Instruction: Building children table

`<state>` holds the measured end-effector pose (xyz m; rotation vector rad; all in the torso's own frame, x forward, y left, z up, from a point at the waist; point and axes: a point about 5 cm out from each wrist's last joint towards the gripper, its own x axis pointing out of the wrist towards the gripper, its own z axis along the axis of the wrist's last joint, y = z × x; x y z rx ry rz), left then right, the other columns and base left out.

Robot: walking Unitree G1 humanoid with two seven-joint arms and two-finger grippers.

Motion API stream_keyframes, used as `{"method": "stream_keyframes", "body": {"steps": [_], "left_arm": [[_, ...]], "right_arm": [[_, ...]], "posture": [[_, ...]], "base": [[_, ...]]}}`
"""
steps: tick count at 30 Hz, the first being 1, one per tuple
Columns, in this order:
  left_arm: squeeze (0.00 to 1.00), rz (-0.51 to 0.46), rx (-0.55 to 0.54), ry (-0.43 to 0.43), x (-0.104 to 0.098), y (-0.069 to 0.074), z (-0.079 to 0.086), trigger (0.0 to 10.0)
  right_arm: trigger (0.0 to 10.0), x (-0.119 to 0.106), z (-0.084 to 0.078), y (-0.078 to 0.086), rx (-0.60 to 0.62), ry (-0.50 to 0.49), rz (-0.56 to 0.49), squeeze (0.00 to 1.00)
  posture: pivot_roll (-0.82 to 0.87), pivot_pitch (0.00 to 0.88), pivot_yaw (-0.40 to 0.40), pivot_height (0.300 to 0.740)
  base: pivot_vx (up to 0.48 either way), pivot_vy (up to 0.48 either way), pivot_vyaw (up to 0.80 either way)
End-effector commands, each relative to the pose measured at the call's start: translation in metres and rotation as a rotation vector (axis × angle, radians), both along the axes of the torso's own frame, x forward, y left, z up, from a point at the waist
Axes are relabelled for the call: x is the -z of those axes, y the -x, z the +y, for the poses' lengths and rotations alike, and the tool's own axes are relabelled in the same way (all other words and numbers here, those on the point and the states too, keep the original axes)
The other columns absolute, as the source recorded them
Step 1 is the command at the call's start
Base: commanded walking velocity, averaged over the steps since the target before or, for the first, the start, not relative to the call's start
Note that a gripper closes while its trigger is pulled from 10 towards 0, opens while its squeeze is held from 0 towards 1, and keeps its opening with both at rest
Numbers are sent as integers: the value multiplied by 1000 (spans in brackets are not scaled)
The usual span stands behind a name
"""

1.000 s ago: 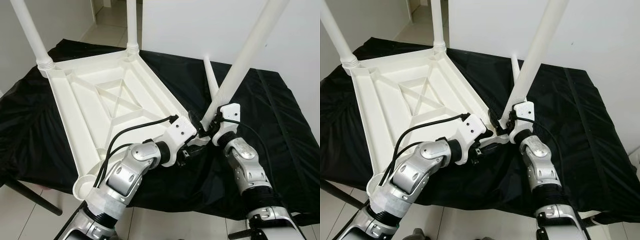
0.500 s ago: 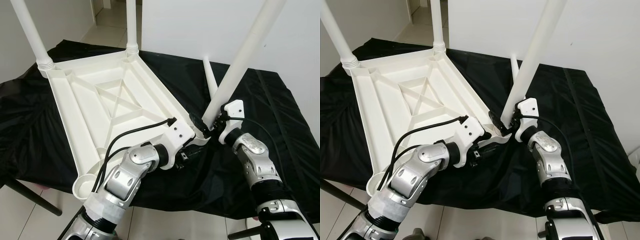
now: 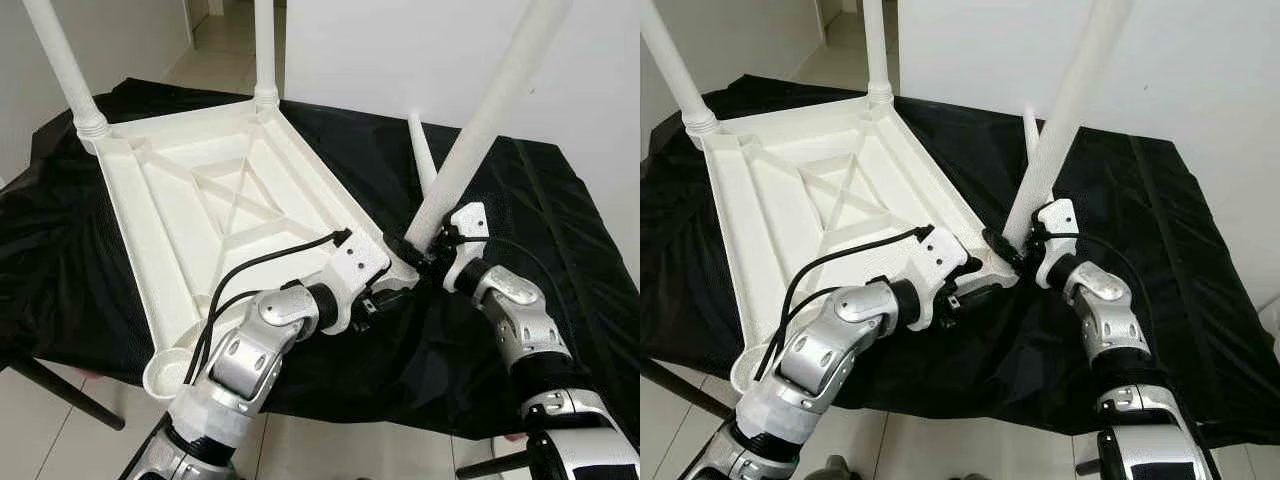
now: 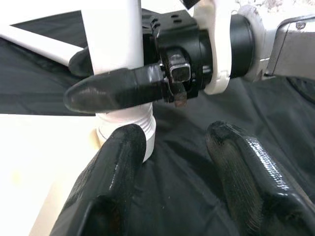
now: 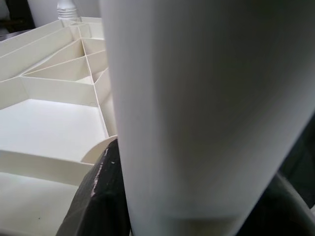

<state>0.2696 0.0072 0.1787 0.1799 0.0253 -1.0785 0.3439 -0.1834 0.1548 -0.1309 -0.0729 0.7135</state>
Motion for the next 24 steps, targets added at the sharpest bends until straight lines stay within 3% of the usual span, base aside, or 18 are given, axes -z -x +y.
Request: {"method": "stream_keyframes", "body": {"steps": [1, 7, 8, 11, 21, 24], "left_arm": [[0, -14, -123, 1, 0, -4, 3, 10000], [0, -13, -127, 5, -1, -4, 3, 10000], [0, -13, -127, 6, -1, -4, 3, 10000], [0, -13, -127, 6, -1, -4, 3, 10000], [0, -11, -120, 24, -2, -1, -1, 10000], [0, -11, -119, 25, -2, -1, -2, 10000]], "right_arm": [[0, 2, -2, 0, -7, 9, 12, 0], [0, 5, -2, -1, -3, -1, 28, 0], [10000, 6, -2, -2, 12, -4, 33, 0], [10000, 6, -2, -2, 12, -4, 33, 0], [10000, 15, 15, 4, 348, -29, -7, 0], [10000, 16, 16, 5, 389, -38, -3, 0]], "posture": [[137, 73, -67, 740], [140, 68, -71, 740], [139, 66, -74, 740], [139, 66, -74, 740], [133, 56, -95, 740], [132, 56, -96, 740]], "base": [[0, 0, 0], [0, 0, 0], [0, 0, 0], [0, 0, 0], [0, 0, 0], [0, 0, 0]]}}
